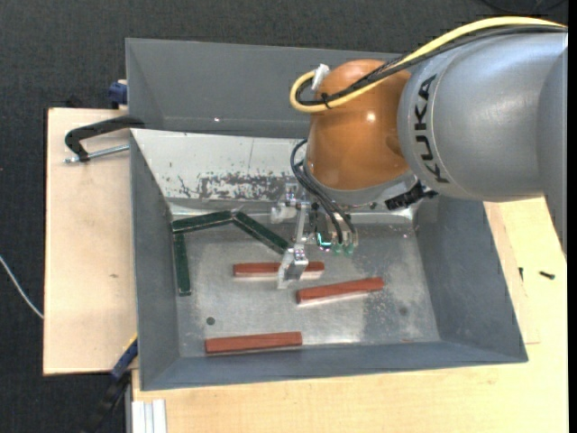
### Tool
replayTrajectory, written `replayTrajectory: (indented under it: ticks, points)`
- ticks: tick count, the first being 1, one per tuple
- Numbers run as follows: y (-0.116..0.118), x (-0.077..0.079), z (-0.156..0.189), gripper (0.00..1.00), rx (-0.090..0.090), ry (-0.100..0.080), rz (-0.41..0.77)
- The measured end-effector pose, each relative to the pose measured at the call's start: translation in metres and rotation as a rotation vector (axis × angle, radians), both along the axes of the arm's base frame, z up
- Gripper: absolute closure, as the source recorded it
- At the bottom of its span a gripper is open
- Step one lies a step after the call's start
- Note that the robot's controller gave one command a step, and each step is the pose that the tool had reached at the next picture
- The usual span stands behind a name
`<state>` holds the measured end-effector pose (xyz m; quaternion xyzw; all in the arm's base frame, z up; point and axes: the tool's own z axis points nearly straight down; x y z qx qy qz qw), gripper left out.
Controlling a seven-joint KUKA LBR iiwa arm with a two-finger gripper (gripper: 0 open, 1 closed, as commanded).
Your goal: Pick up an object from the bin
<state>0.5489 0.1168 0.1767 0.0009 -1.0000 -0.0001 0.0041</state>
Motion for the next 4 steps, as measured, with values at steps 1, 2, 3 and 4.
replayTrajectory:
  ticks: [1, 2, 3, 4]
  points:
    - [-0.001, 0.002, 0.005, 0.00, 0.001, -0.009, -0.002]
    - [-0.047, -0.010, -0.054, 0.00, 0.002, -0.014, 0.076]
    - [-0.090, -0.005, -0.103, 0.00, 0.004, -0.010, 0.150]
    - [-0.100, -0.020, -0.059, 0.00, 0.002, -0.010, 0.115]
